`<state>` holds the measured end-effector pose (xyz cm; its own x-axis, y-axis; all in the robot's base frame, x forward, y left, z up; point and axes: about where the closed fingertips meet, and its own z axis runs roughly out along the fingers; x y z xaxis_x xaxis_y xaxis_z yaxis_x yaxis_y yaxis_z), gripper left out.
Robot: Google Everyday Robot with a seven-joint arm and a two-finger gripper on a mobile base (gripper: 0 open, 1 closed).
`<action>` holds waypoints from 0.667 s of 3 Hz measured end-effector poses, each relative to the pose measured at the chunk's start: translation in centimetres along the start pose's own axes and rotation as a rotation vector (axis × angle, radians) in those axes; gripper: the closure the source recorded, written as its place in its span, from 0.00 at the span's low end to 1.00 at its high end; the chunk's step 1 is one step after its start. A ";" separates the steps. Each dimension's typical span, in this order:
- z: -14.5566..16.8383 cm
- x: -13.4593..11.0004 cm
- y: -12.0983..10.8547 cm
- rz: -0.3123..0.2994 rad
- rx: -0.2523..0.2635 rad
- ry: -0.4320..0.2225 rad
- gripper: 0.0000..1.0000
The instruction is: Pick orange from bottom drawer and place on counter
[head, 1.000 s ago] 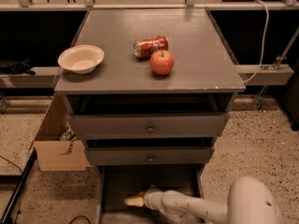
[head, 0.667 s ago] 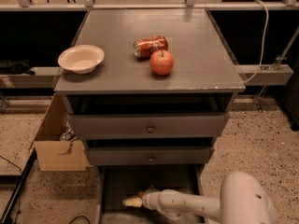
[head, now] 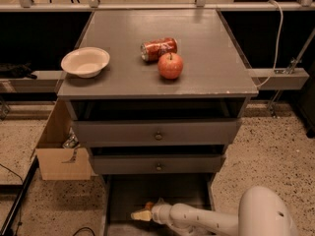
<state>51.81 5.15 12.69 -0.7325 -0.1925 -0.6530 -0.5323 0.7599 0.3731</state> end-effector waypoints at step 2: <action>0.0 0.0 0.0 0.000 0.000 0.000 0.40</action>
Offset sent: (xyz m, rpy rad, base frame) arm 0.0000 0.0000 0.0000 0.0000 0.0000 0.0000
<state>51.81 5.15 12.69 -0.7325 -0.1925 -0.6530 -0.5323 0.7599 0.3731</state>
